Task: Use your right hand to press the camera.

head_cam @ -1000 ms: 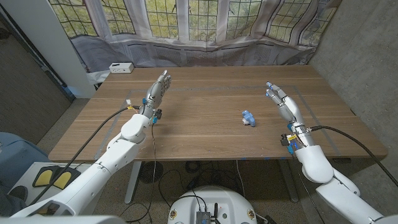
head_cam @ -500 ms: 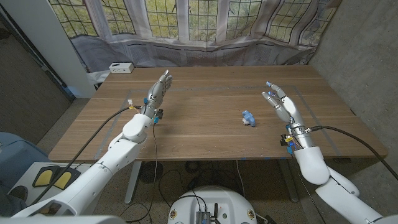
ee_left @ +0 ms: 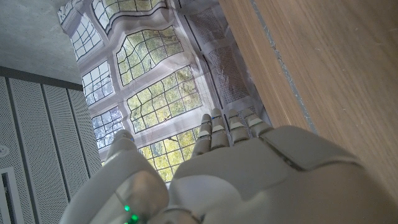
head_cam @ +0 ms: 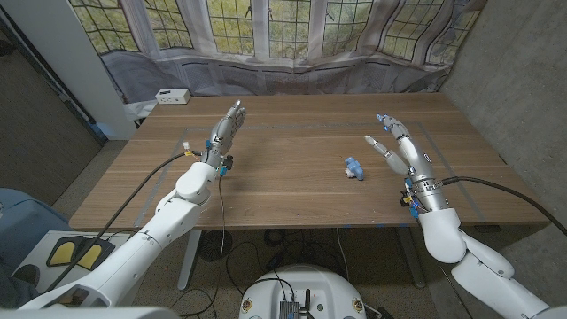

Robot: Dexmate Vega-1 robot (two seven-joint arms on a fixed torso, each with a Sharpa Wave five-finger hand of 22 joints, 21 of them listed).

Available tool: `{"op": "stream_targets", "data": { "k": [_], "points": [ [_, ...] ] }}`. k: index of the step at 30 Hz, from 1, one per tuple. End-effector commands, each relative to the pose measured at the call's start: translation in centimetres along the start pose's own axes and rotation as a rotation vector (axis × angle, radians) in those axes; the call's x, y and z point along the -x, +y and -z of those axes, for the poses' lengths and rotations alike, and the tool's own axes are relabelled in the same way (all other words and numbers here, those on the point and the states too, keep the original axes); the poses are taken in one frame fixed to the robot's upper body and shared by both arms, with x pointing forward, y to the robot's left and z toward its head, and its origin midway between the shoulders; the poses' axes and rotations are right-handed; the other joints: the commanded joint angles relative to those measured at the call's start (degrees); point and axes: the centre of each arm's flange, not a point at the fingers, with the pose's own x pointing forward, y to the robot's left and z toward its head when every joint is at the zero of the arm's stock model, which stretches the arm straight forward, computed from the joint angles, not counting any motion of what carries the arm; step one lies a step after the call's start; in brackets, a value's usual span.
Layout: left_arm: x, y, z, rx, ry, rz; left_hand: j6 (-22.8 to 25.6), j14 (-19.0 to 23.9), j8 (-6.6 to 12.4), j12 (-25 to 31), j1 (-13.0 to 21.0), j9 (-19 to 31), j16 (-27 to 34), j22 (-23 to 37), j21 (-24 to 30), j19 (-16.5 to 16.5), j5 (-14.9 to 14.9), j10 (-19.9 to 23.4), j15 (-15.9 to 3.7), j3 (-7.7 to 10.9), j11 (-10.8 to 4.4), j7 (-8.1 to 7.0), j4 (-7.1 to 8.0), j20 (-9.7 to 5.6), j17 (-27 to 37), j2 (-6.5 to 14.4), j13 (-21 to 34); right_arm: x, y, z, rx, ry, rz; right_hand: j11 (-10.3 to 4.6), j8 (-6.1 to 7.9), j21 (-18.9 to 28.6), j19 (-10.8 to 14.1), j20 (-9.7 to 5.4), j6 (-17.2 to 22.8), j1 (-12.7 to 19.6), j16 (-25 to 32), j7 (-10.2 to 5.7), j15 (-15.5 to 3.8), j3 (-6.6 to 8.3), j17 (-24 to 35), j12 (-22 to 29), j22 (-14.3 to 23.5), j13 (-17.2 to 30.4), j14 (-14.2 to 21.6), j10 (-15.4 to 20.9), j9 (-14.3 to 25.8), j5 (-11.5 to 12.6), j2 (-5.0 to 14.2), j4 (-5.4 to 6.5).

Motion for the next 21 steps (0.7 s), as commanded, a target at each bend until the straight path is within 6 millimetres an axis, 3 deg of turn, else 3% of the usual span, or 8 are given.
{"op": "stream_targets", "data": {
  "k": [1,4,8,11,14,17,21],
  "points": [
    [0.4,-0.1,0.2,-0.005,0.010,0.001,0.7,0.2,-0.10,0.0,0.7,0.1,-0.2,0.3,-0.3,0.1,0.0,0.4,-0.08,0.62,-0.05,0.13,-0.01,0.55,0.1,0.2,0.2,0.1,0.0,-0.8,0.158,-0.025,-0.007,-0.74,-0.20,-0.5,-0.9,0.00,0.0,0.5,-0.4,-0.57,0.08,0.08,0.2,-0.5,0.2,0.2,-0.5,-0.4,0.2,0.3,0.06,-0.12],
    [0.5,-0.1,0.1,-0.008,0.012,0.001,0.8,0.2,-0.11,-0.1,0.7,0.1,-0.2,0.3,-0.3,0.0,0.0,0.5,-0.08,0.66,-0.18,0.13,-0.02,0.59,0.1,0.2,0.2,0.2,0.0,-1.0,0.179,-0.024,-0.012,-1.17,-0.25,-0.6,-1.5,0.48,0.1,0.4,-0.6,-0.80,0.37,0.05,0.2,-0.6,0.2,0.2,-1.0,-0.6,0.2,0.3,0.16,-0.09],
    [0.5,-0.1,0.1,-0.006,0.014,0.002,0.8,0.2,-0.13,-0.1,0.8,0.1,-0.2,0.3,-0.3,0.0,0.0,0.5,-0.02,0.72,-0.05,0.12,-0.03,0.60,0.1,0.3,0.2,0.1,0.0,-1.3,0.197,-0.023,-0.022,-1.73,-0.36,-1.2,-4.1,2.70,0.4,0.1,-1.0,-1.53,0.38,-0.10,0.3,-1.0,0.2,0.2,-2.3,-1.6,0.1,0.3,0.21,-0.04],
    [0.6,-0.2,0.3,-0.003,0.018,0.002,1.0,0.3,-0.11,-0.1,0.8,0.1,-0.2,0.3,-0.4,0.0,0.0,0.5,-0.06,0.76,-0.05,0.06,-0.04,0.65,0.1,0.4,0.2,0.0,0.1,-1.5,0.210,-0.021,-0.031,-2.46,-0.43,-1.4,-6.9,5.99,0.8,0.0,-1.5,-2.48,0.57,-0.21,0.3,-1.3,0.3,0.2,-4.5,-2.9,0.1,0.3,0.26,-0.08],
    [0.7,-0.2,0.3,-0.004,0.021,0.004,1.0,0.3,-0.13,-0.1,0.9,0.1,-0.2,0.3,-0.4,0.0,0.0,0.6,-0.05,0.80,-0.12,0.07,-0.04,0.70,0.1,0.4,0.2,-0.1,0.1,-1.7,0.225,-0.017,-0.047,-2.98,-0.37,-1.5,-9.6,7.80,1.5,0.0,-2.0,-3.48,1.10,-0.26,0.2,-1.8,0.3,0.3,-7.0,-4.6,0.1,0.3,0.31,-0.18],
    [0.8,-0.2,0.4,-0.005,0.022,0.004,1.1,0.3,-0.13,-0.2,0.9,0.1,-0.2,0.3,-0.4,-0.1,0.0,0.6,-0.05,0.85,0.04,0.04,-0.05,0.76,0.1,0.5,0.2,-0.3,0.1,-1.9,0.248,-0.021,-0.072,-3.49,-0.22,-1.5,-11.3,8.73,2.3,0.0,-2.1,-4.29,1.45,-0.26,0.2,-1.9,0.4,0.3,-8.5,-5.9,0.1,0.3,0.40,-0.24],
    [0.9,-0.2,0.4,-0.004,0.022,0.004,1.1,0.2,-0.17,-0.2,1.0,0.1,-0.3,0.3,-0.4,-0.1,0.0,0.6,-0.06,0.91,-0.07,0.02,-0.07,0.75,0.1,0.5,0.2,-0.7,0.1,-2.2,0.275,-0.017,-0.096,-4.00,-0.31,-1.7,-16.2,9.52,3.3,0.0,-2.3,-4.70,1.17,-0.22,0.2,-2.2,0.4,0.3,-12.6,-9.0,0.1,0.3,0.69,-0.30]
  ]
}}
